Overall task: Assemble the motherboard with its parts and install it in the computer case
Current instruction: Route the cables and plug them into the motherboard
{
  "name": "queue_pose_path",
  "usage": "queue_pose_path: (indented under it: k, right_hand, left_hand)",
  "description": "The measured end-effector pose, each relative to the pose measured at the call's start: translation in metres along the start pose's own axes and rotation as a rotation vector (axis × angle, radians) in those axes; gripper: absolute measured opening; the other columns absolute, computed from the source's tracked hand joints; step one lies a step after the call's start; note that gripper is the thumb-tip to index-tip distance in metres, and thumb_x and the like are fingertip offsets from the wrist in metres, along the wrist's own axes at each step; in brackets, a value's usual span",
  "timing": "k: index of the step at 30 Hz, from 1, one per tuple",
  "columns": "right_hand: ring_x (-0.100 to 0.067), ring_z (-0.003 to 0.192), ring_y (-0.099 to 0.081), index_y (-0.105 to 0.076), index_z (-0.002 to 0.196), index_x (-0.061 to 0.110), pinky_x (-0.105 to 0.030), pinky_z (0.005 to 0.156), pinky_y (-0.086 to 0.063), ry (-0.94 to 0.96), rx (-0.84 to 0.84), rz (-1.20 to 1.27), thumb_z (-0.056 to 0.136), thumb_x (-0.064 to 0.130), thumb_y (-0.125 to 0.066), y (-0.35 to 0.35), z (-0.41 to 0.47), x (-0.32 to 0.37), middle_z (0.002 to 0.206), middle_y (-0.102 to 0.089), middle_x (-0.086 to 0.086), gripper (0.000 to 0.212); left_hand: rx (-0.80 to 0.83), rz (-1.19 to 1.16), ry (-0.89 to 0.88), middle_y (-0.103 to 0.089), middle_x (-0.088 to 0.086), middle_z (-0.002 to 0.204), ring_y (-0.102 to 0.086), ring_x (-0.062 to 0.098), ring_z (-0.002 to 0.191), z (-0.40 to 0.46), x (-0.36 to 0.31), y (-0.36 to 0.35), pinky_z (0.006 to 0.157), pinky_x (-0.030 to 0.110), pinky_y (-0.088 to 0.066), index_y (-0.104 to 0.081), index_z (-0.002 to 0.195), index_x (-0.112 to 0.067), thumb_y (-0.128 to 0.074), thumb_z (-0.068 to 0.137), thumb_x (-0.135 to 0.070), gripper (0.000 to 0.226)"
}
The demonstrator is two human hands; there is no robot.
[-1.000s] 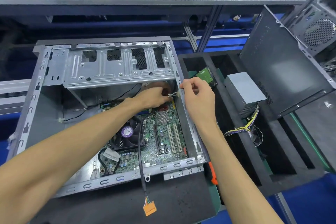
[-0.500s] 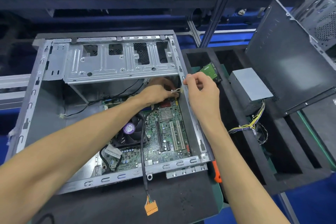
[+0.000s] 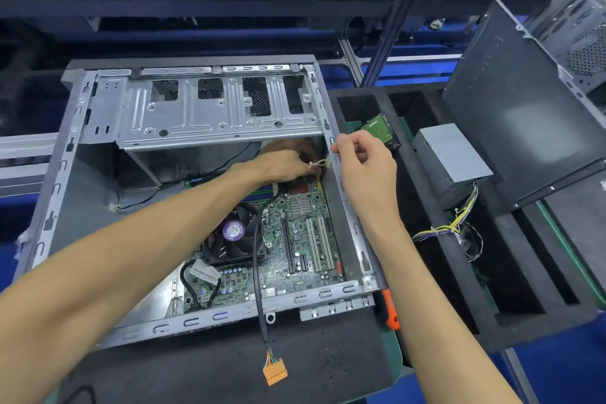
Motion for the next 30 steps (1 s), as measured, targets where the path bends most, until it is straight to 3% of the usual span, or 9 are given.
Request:
queue_pose_path:
  k: [2, 4, 6, 8, 12, 18, 23, 30]
  right_hand:
    - [-0.02, 0.082, -0.06, -0.069, 0.085, 0.013, -0.021, 0.072, -0.045, 0.005, -0.003, -0.002, 0.099, 0.025, -0.058, 0.0, 0.0, 0.0, 0.093, -0.067, -0.008, 0.022]
    - [-0.018, 0.081, -0.06, -0.069, 0.085, 0.014, -0.018, 0.07, -0.043, 0.007, -0.002, -0.007, 0.099, 0.025, -0.058, 0.0, 0.0, 0.0, 0.092, -0.067, -0.008, 0.021]
    - [-0.015, 0.082, -0.06, -0.07, 0.086, 0.015, -0.015, 0.07, -0.042, 0.009, 0.001, -0.015, 0.099, 0.026, -0.058, 0.0, 0.0, -0.001, 0.093, -0.068, -0.007, 0.021]
    - [-0.015, 0.083, -0.06, -0.07, 0.086, 0.015, -0.014, 0.07, -0.042, 0.013, 0.001, -0.027, 0.1, 0.028, -0.057, 0.0, 0.001, -0.001, 0.094, -0.068, -0.007, 0.022]
    - [-0.016, 0.083, -0.061, -0.07, 0.087, 0.015, -0.017, 0.071, -0.044, 0.017, 0.001, -0.028, 0.1, 0.027, -0.057, 0.0, 0.001, -0.001, 0.094, -0.068, -0.007, 0.022]
    - [-0.016, 0.083, -0.061, -0.07, 0.086, 0.015, -0.015, 0.069, -0.043, 0.016, -0.004, -0.037, 0.1, 0.027, -0.057, 0.0, 0.001, 0.0, 0.093, -0.068, -0.007, 0.023]
    - [-0.015, 0.082, -0.061, -0.07, 0.087, 0.015, -0.018, 0.072, -0.045, 0.017, -0.003, -0.04, 0.101, 0.028, -0.057, 0.0, 0.001, 0.0, 0.094, -0.068, -0.007, 0.023]
    - [-0.016, 0.084, -0.062, -0.07, 0.086, 0.015, -0.016, 0.069, -0.043, 0.02, -0.007, -0.037, 0.1, 0.027, -0.057, 0.0, 0.001, 0.0, 0.098, -0.069, -0.006, 0.023]
  left_hand:
    - [-0.027, -0.051, 0.016, -0.056, -0.014, 0.048, -0.052, 0.006, 0.057, -0.002, 0.002, -0.001, 0.054, 0.027, -0.034, -0.062, 0.052, -0.051, -0.057, 0.086, -0.069, 0.039]
    - [-0.06, -0.097, -0.041, -0.068, -0.017, 0.065, -0.061, 0.008, 0.072, -0.003, 0.002, -0.001, 0.063, 0.031, -0.045, -0.064, 0.054, -0.053, -0.06, 0.086, -0.067, 0.035]
    - [-0.088, -0.142, -0.111, -0.075, -0.005, 0.093, -0.068, 0.019, 0.09, -0.005, 0.001, 0.001, 0.082, 0.041, -0.054, -0.076, 0.083, -0.042, -0.066, 0.086, -0.06, 0.021]
    - [-0.105, -0.153, -0.117, -0.074, 0.004, 0.102, -0.07, 0.023, 0.095, -0.007, -0.001, 0.002, 0.088, 0.042, -0.055, -0.078, 0.098, -0.028, -0.067, 0.087, -0.056, 0.032]
    - [-0.087, -0.192, -0.092, -0.073, 0.002, 0.099, -0.068, 0.018, 0.091, -0.01, -0.002, 0.004, 0.086, 0.038, -0.055, -0.076, 0.109, -0.015, -0.067, 0.092, -0.045, 0.036]
    - [-0.082, -0.114, -0.072, -0.073, 0.009, 0.107, -0.067, 0.026, 0.101, -0.01, -0.004, 0.0, 0.093, 0.042, -0.051, -0.076, 0.1, -0.01, -0.068, 0.088, -0.054, 0.046]
    - [-0.093, -0.242, -0.11, -0.07, -0.001, 0.089, -0.068, 0.015, 0.08, -0.013, -0.004, 0.001, 0.087, 0.041, -0.058, -0.072, 0.1, -0.015, -0.071, 0.091, -0.035, 0.022]
    - [-0.1, -0.092, -0.096, -0.074, 0.007, 0.105, -0.068, 0.025, 0.099, -0.009, -0.001, 0.0, 0.091, 0.042, -0.052, -0.076, 0.1, -0.012, -0.069, 0.087, -0.052, 0.043]
Point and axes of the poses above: each hand's wrist, its own z-axis towards the middle knuckle, its own y-axis out of the back of the hand, x = y × z, the point moved 4 cm from there along z, towards the middle knuckle
